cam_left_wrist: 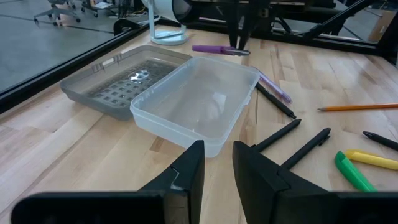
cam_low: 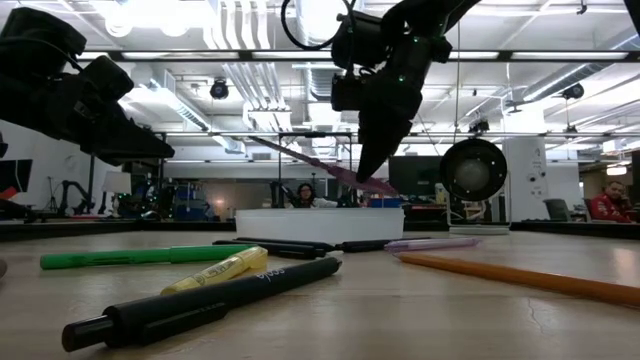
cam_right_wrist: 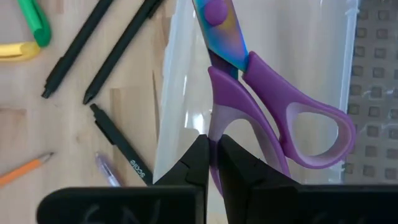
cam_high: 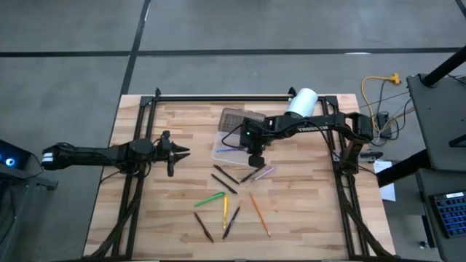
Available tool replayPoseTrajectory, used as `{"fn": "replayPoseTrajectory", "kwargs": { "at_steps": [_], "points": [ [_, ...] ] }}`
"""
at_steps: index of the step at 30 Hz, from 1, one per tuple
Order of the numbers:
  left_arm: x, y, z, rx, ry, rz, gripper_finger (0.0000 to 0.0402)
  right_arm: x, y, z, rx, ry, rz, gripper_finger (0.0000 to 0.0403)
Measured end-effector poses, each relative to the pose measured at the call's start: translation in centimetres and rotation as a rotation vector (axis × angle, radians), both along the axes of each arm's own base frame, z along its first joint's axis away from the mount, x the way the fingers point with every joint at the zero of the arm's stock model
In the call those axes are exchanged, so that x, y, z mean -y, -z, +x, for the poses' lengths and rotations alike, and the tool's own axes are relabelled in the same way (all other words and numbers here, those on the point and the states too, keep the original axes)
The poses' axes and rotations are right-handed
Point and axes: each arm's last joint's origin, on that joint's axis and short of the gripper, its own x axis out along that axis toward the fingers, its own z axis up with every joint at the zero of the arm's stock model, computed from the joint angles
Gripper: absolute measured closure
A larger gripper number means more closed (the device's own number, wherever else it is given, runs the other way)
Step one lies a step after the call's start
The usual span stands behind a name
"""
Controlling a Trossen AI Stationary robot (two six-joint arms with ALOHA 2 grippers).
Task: Pick & place school supplies into a supply box
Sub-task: Put the purple scissors into the supply box
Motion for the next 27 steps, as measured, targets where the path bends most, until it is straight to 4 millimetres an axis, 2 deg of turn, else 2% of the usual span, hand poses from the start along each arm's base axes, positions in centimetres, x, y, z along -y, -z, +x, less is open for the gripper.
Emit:
{"fn": "replayPoseTrajectory", "kwargs": {
  "at_steps": [19,27],
  "points": [
    [0.0,0.0,0.0,0.0,0.0,0.0,0.0332,-0.7,0.4,0.3,0.033,0.023,0.012,0.039],
    [0.0,0.0,0.0,0.0,0.0,0.0,0.0332,-0.7,1.5,0.4,0.0,0.024,0.016,0.039]
  ]
}}
